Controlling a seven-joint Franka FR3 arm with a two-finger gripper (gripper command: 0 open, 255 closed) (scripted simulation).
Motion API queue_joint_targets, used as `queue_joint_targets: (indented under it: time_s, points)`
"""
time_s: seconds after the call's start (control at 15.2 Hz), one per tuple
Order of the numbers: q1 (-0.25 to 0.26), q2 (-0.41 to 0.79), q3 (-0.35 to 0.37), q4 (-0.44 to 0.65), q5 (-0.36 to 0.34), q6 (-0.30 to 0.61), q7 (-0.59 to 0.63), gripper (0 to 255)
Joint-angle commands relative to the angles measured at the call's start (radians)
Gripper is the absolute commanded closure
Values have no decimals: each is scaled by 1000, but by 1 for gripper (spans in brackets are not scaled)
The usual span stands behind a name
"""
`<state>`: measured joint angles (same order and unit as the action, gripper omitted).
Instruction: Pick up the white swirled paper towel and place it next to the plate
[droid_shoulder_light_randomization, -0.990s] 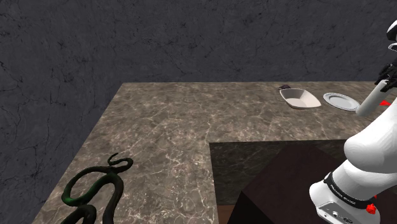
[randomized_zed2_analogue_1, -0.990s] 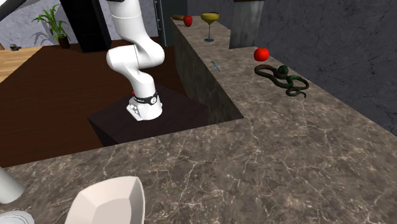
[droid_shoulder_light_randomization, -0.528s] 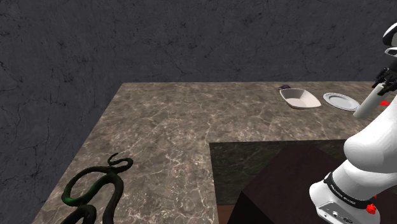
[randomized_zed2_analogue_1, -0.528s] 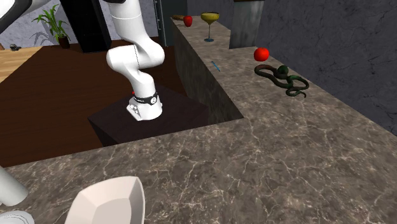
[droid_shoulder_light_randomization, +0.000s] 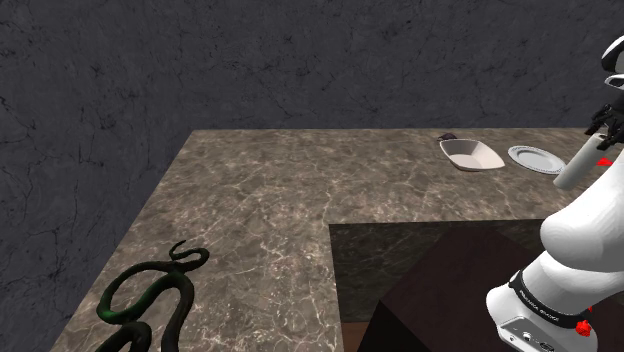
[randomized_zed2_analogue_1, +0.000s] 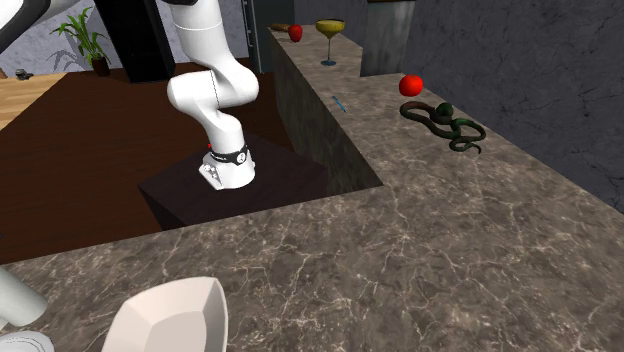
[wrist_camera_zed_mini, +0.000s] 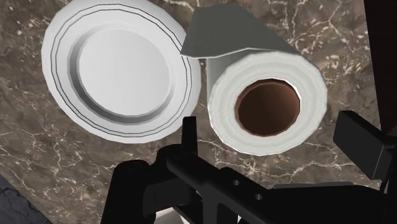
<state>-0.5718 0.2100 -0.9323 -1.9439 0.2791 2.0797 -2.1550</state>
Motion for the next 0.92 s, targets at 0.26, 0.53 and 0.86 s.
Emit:
queue_joint_targets:
  time_s: [0.26, 0.53, 0.86]
  points:
    - [16, -51, -19, 57, -54, -84, 36, 0]
    - [19, -62, -22, 75, -66, -107, 44, 0]
    - [19, -62, -22, 75, -66, -107, 44, 0]
